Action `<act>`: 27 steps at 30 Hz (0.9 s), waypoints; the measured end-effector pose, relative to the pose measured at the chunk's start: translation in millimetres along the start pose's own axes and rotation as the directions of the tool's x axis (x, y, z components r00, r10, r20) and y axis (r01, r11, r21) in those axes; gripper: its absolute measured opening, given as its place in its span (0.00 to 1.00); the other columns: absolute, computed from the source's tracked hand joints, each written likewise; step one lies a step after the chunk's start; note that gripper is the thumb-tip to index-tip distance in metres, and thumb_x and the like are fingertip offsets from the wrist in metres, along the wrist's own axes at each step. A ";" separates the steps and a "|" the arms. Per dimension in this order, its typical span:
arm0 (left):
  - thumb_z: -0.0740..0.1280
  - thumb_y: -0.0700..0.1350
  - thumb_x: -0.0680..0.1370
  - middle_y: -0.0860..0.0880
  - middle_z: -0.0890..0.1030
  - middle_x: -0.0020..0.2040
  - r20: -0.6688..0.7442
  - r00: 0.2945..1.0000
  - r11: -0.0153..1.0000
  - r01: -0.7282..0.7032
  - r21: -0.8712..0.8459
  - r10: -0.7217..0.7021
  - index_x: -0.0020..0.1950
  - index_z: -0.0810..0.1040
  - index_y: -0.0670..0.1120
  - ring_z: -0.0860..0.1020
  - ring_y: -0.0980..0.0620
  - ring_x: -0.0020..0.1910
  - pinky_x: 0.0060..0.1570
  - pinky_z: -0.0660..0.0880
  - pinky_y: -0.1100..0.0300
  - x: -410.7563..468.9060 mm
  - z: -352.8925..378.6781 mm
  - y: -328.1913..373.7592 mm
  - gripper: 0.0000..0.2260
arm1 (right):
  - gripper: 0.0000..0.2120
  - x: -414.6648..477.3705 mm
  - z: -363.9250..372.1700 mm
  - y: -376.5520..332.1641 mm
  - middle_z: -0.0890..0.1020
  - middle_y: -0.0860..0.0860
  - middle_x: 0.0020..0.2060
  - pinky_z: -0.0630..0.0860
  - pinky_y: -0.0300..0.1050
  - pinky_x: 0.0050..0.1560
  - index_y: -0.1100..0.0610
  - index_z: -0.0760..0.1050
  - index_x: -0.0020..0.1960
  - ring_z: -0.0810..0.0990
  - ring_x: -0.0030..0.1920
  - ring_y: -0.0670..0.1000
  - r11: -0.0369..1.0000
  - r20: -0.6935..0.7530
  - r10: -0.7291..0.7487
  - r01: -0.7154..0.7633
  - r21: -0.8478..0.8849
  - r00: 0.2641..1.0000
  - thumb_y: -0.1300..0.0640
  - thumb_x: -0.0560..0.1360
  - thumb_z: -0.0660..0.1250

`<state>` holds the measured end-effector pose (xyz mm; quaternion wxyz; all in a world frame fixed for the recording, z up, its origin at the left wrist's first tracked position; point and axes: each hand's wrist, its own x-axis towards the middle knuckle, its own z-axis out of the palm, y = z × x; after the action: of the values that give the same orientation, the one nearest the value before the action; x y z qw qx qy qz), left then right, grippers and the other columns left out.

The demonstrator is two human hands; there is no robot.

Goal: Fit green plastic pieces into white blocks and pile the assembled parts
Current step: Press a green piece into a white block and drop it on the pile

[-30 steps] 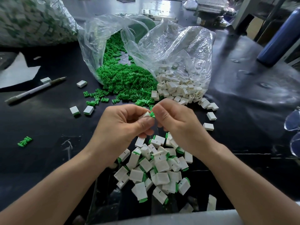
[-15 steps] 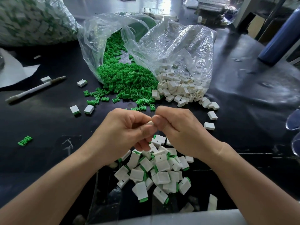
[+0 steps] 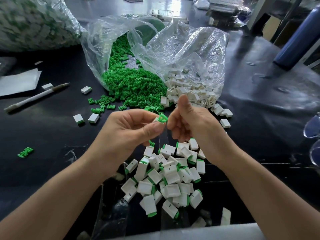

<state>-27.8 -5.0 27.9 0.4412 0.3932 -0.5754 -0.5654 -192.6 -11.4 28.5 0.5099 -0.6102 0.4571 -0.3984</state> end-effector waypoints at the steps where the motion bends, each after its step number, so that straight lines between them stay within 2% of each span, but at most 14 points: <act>1: 0.70 0.44 0.62 0.46 0.85 0.41 -0.009 1.000 0.999 0.001 -0.044 -0.001 0.42 0.83 0.42 0.80 0.56 0.36 0.32 0.76 0.68 0.1 1.6 -0.2 0.11 | 0.29 0.7 0.1 -0.5 0.77 0.49 0.27 0.69 0.36 0.32 0.58 0.75 0.35 0.73 0.28 0.45 0.993 0.046 0.068 -0.072 0.089 0.997 0.34 0.67 0.51; 3: 0.69 0.40 0.63 0.46 0.84 0.41 0.006 1.000 0.994 -0.003 -0.107 0.004 0.42 0.83 0.41 0.80 0.55 0.35 0.35 0.77 0.67 -0.2 4.3 -0.7 0.10 | 0.29 1.0 2.3 -0.7 0.79 0.51 0.31 0.70 0.39 0.35 0.58 0.76 0.39 0.75 0.31 0.47 0.959 0.198 0.146 -0.187 0.211 0.969 0.33 0.66 0.53; 5: 0.68 0.40 0.64 0.46 0.83 0.36 0.046 0.999 0.992 -0.011 -0.127 0.017 0.44 0.83 0.42 0.78 0.53 0.31 0.33 0.77 0.64 -1.6 6.0 0.0 0.11 | 0.30 0.0 7.0 -0.2 0.79 0.51 0.32 0.71 0.37 0.34 0.59 0.76 0.43 0.75 0.32 0.47 0.921 0.331 0.171 -0.270 0.280 0.928 0.33 0.67 0.55; 9: 0.68 0.39 0.65 0.44 0.79 0.30 0.087 0.995 0.989 -0.034 -0.142 0.046 0.44 0.82 0.38 0.76 0.52 0.25 0.28 0.75 0.63 -2.8 6.2 0.9 0.10 | 0.25 -2.3 12.5 -1.3 0.76 0.49 0.31 0.71 0.34 0.33 0.57 0.78 0.44 0.73 0.31 0.45 0.838 0.459 0.187 -0.385 0.386 0.869 0.38 0.70 0.53; 13: 0.67 0.36 0.67 0.39 0.78 0.29 0.078 0.996 0.990 -0.035 -0.139 0.046 0.49 0.79 0.34 0.77 0.45 0.27 0.30 0.78 0.56 -2.9 6.2 -0.3 0.12 | 0.21 -2.2 14.3 -4.0 0.71 0.47 0.29 0.67 0.33 0.31 0.49 0.80 0.38 0.68 0.29 0.43 0.810 0.479 0.174 -0.402 0.428 0.860 0.39 0.72 0.53; 17: 0.66 0.35 0.66 0.42 0.79 0.29 0.070 0.995 0.987 -0.054 -0.154 0.065 0.47 0.80 0.35 0.78 0.48 0.27 0.30 0.77 0.59 -3.8 5.5 -0.1 0.11 | 0.22 -4.1 16.9 -5.7 0.67 0.44 0.29 0.62 0.33 0.31 0.43 0.81 0.37 0.65 0.28 0.41 0.821 0.505 0.140 -0.385 0.422 0.852 0.42 0.75 0.50; 20: 0.67 0.34 0.66 0.42 0.79 0.30 0.079 0.993 0.986 -0.077 -0.151 0.090 0.43 0.80 0.34 0.78 0.48 0.28 0.31 0.77 0.60 -4.2 5.9 -0.9 0.08 | 0.21 -7.3 20.9 -4.7 0.65 0.45 0.28 0.61 0.34 0.29 0.44 0.80 0.35 0.62 0.27 0.42 0.877 0.406 0.153 -0.314 0.365 0.901 0.41 0.76 0.53; 23: 0.67 0.34 0.66 0.42 0.79 0.30 0.079 0.992 0.986 -0.085 -0.143 0.097 0.42 0.81 0.34 0.78 0.49 0.28 0.30 0.77 0.60 -4.5 6.4 -2.1 0.07 | 0.20 -9.8 23.7 -3.2 0.62 0.46 0.27 0.57 0.36 0.29 0.52 0.77 0.39 0.59 0.27 0.43 0.905 0.339 0.177 -0.288 0.314 0.924 0.40 0.70 0.53; 24: 0.67 0.35 0.66 0.43 0.80 0.30 0.080 0.992 0.987 -0.084 -0.140 0.096 0.42 0.81 0.35 0.78 0.49 0.28 0.30 0.77 0.60 -4.4 6.2 -2.2 0.07 | 0.20 -10.3 24.0 -3.7 0.62 0.45 0.26 0.57 0.36 0.29 0.52 0.77 0.38 0.59 0.27 0.43 0.901 0.344 0.179 -0.294 0.320 0.922 0.40 0.69 0.53; 27: 0.68 0.36 0.64 0.45 0.81 0.32 0.073 0.993 0.987 -0.085 -0.134 0.096 0.43 0.81 0.37 0.79 0.52 0.29 0.31 0.77 0.63 -3.4 5.8 -2.4 0.09 | 0.19 -10.8 23.5 -6.4 0.62 0.45 0.25 0.57 0.36 0.28 0.48 0.79 0.29 0.59 0.26 0.43 0.890 0.353 0.175 -0.301 0.343 0.919 0.42 0.69 0.54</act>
<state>-32.3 -0.1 25.5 0.4680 0.3141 -0.5714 -0.5966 -172.1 5.5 30.8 0.7323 -0.4901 0.3540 -0.3133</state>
